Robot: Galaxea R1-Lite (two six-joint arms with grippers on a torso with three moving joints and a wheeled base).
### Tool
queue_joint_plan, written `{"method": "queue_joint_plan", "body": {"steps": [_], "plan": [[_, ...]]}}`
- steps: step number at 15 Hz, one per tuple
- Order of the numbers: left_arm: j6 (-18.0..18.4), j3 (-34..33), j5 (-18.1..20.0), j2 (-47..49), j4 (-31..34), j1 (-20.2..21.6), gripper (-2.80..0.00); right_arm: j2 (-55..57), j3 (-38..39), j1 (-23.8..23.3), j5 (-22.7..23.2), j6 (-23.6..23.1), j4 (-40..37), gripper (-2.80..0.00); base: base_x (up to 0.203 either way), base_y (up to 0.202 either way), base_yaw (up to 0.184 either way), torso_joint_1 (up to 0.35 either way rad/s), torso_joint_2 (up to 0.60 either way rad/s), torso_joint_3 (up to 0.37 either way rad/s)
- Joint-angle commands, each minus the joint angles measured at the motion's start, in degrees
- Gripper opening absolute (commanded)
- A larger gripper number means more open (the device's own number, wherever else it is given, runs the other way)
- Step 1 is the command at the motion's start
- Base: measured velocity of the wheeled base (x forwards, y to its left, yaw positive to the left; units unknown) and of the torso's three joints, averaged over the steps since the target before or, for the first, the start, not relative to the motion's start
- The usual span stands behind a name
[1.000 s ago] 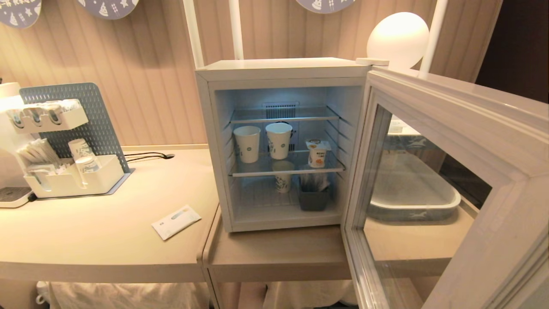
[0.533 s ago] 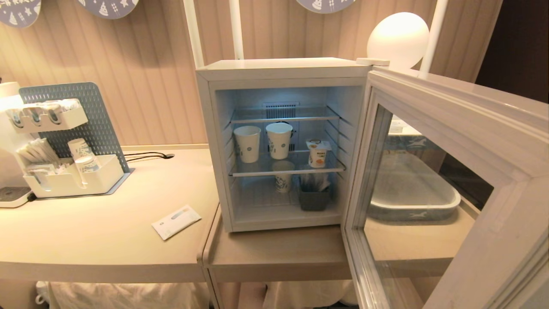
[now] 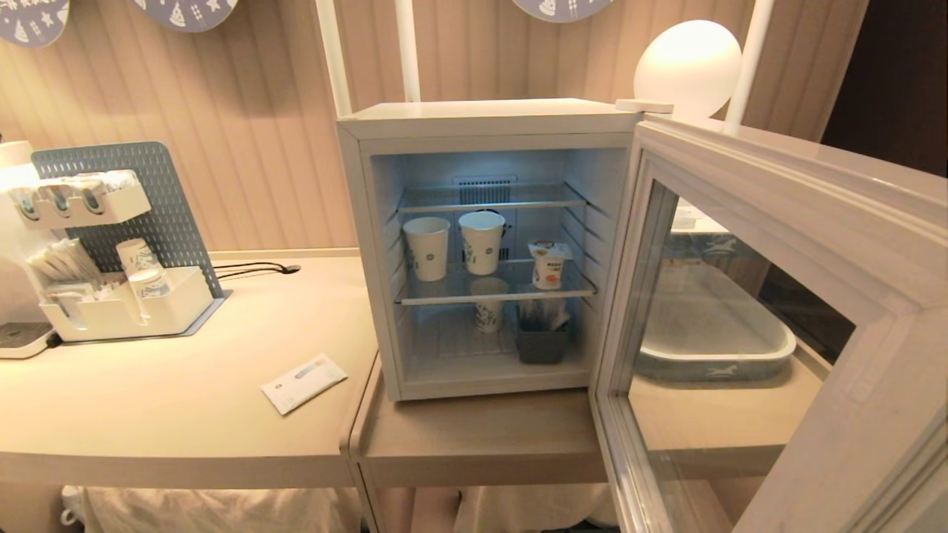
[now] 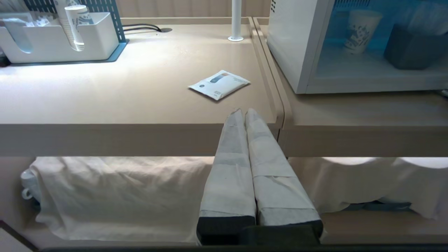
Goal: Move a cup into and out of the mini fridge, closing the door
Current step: Take the yoghurt out of the freezer
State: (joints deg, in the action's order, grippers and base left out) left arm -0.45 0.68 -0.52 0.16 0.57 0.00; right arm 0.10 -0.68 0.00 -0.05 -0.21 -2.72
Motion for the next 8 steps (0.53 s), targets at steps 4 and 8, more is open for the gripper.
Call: {"method": "queue_joint_plan", "body": {"steps": [4,8], "plan": [[0.4,-0.8,0.1,-0.2,-0.1,-0.1,-2.80,0.1,0.0,0.0,0.0,0.0,0.0,-2.80,-0.122,0.000,-0.001,0.006,0.01,0.000],[0.5,-0.8,0.0,-0.2,-0.2,0.0,-2.80,0.1,0.0,0.0,0.0,0.0,0.0,-2.80,-0.197,0.000,-0.001,0.001,0.00,0.002]]}}
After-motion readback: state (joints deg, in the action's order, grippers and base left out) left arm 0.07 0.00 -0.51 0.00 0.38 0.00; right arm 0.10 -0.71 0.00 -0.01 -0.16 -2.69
